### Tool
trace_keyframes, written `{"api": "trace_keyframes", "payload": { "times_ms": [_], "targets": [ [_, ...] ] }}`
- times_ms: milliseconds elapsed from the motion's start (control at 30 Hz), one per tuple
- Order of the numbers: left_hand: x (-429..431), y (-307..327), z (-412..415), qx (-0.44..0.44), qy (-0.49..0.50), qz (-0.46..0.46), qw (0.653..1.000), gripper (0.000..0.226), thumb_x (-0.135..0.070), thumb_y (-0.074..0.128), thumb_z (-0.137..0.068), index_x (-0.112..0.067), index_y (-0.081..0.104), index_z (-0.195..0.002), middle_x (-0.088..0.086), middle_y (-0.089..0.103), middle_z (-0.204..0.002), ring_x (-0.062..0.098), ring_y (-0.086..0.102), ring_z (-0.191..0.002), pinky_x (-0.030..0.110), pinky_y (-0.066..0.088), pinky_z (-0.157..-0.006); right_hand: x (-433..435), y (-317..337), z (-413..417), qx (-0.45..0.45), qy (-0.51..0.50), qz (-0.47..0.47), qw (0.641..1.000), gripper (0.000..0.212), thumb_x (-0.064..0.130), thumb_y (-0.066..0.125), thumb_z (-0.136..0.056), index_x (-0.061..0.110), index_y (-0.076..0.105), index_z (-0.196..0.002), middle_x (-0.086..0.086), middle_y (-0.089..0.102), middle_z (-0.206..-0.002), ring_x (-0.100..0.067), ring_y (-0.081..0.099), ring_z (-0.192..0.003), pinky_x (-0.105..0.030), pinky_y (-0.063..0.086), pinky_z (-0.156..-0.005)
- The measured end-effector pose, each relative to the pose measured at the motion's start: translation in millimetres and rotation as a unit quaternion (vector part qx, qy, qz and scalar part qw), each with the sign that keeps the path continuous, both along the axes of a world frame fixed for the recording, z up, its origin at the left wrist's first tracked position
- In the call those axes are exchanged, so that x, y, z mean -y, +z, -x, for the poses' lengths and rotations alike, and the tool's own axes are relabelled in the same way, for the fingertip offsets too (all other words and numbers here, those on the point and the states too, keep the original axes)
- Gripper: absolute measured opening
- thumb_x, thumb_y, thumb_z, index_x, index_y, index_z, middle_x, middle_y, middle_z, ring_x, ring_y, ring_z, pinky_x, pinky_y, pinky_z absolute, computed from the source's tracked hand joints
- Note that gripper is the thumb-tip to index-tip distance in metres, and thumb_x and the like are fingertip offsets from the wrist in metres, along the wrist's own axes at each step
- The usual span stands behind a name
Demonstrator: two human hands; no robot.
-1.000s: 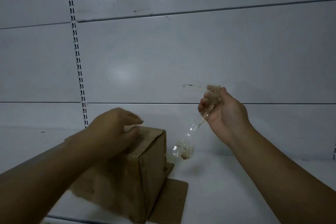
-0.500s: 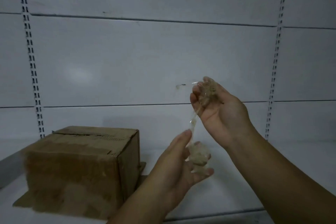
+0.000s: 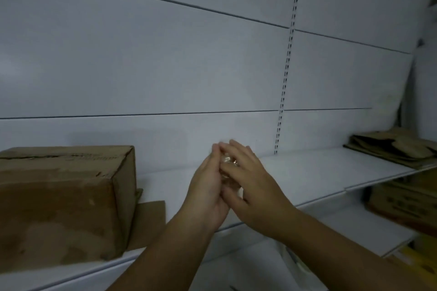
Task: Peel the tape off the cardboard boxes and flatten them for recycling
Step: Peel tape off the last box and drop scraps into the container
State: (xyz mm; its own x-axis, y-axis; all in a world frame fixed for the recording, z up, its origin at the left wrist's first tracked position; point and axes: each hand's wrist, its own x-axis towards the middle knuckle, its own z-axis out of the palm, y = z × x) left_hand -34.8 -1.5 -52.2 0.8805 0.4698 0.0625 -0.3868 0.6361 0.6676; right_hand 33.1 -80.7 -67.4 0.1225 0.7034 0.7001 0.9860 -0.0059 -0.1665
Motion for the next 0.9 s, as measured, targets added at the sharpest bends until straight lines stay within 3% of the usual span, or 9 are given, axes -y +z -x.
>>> {"api": "trace_keyframes", "payload": {
  "times_ms": [67,133,233,333,467,567,667,833,900],
  "targets": [
    [4,-6,-6,-0.021,0.04,-0.011,0.999,0.043,-0.042,0.043,-0.097,-0.007,0.063,-0.112,0.008,0.074,-0.096,0.017,0.072,-0.086,0.027,0.055,-0.07,12,-2,2,-0.037,-0.011,0.006,0.999,0.05,0.032,0.051,-0.092,0.038,0.036,-0.14,0.02,0.007,-0.155,0.005,-0.004,-0.142,-0.008,0.007,-0.107],
    [6,-11,-9,-0.035,0.04,-0.006,0.999,0.042,-0.041,0.04,-0.099,-0.007,0.063,-0.11,0.007,0.075,-0.092,0.014,0.073,-0.075,0.025,0.054,-0.063,25,-6,4,-0.084,-0.034,0.041,0.995,0.065,0.045,0.057,-0.088,0.054,0.015,-0.136,0.033,-0.006,-0.15,0.017,-0.003,-0.135,-0.007,0.011,-0.101],
    [4,-18,-12,-0.075,0.048,0.002,0.996,0.038,-0.039,0.04,-0.1,-0.01,0.062,-0.091,0.007,0.074,-0.088,0.011,0.062,-0.054,0.022,0.048,-0.055,43,-10,0,-0.207,-0.051,0.019,0.977,0.087,0.059,0.068,-0.073,0.06,0.005,-0.133,0.045,0.009,-0.137,0.026,0.014,-0.125,-0.007,0.021,-0.097],
    [5,-25,-11,-0.084,0.03,0.049,0.995,0.046,-0.046,0.036,-0.099,-0.012,0.054,-0.074,0.005,0.059,-0.066,0.014,0.043,-0.046,0.024,0.034,-0.05,58,-17,-8,-0.208,-0.083,-0.003,0.975,0.082,0.071,0.067,-0.063,0.052,0.026,-0.132,0.041,0.025,-0.131,0.016,0.032,-0.123,-0.017,0.034,-0.1],
    [18,-39,-20,-0.11,-0.029,0.056,0.992,0.054,-0.055,0.038,-0.092,-0.011,0.051,-0.063,0.002,0.042,-0.047,0.014,0.037,-0.036,0.016,0.028,-0.041,67,-39,-14,-0.092,-0.072,-0.033,0.993,0.056,0.057,0.064,-0.069,0.029,0.058,-0.118,0.019,0.047,-0.123,0.004,0.045,-0.117,-0.013,0.038,-0.097],
    [37,-57,-32,-0.117,-0.085,0.019,0.989,0.031,-0.03,0.046,-0.091,-0.004,0.062,-0.085,0.012,0.065,-0.079,0.021,0.062,-0.074,0.03,0.046,-0.068,78,-51,-35,-0.062,-0.067,-0.075,0.993,0.042,0.046,0.066,-0.073,0.024,0.063,-0.108,0.014,0.052,-0.109,0.0,0.05,-0.103,-0.01,0.04,-0.088],
    [60,-77,-47,-0.133,-0.172,-0.006,0.976,0.045,-0.029,0.05,-0.086,-0.007,0.062,-0.123,0.013,0.062,-0.126,0.032,0.055,-0.121,0.05,0.042,-0.097,99,-62,-72,-0.056,-0.061,-0.077,0.994,0.032,0.042,0.068,-0.073,0.023,0.069,-0.099,0.009,0.054,-0.098,-0.002,0.05,-0.092,-0.012,0.043,-0.075],
    [100,-108,-100,-0.149,-0.292,0.006,0.945,0.061,-0.058,0.03,-0.093,-0.017,0.056,-0.131,0.016,0.06,-0.127,0.037,0.06,-0.11,0.054,0.044,-0.096,149,-94,-143,-0.008,-0.066,-0.05,0.997,0.025,0.042,0.067,-0.076,0.017,0.067,-0.071,0.004,0.056,-0.073,-0.003,0.043,-0.07,-0.015,0.036,-0.058],
    [117,-126,-130,-0.172,-0.287,-0.008,0.942,0.052,-0.039,0.04,-0.094,-0.005,0.052,-0.131,0.015,0.068,-0.105,0.029,0.068,-0.088,0.042,0.055,-0.08,169,-108,-173,-0.045,-0.058,0.006,0.997,0.031,0.05,0.065,-0.075,0.022,0.063,-0.063,0.012,0.054,-0.063,0.001,0.042,-0.059,-0.011,0.033,-0.054]
  ]
}}
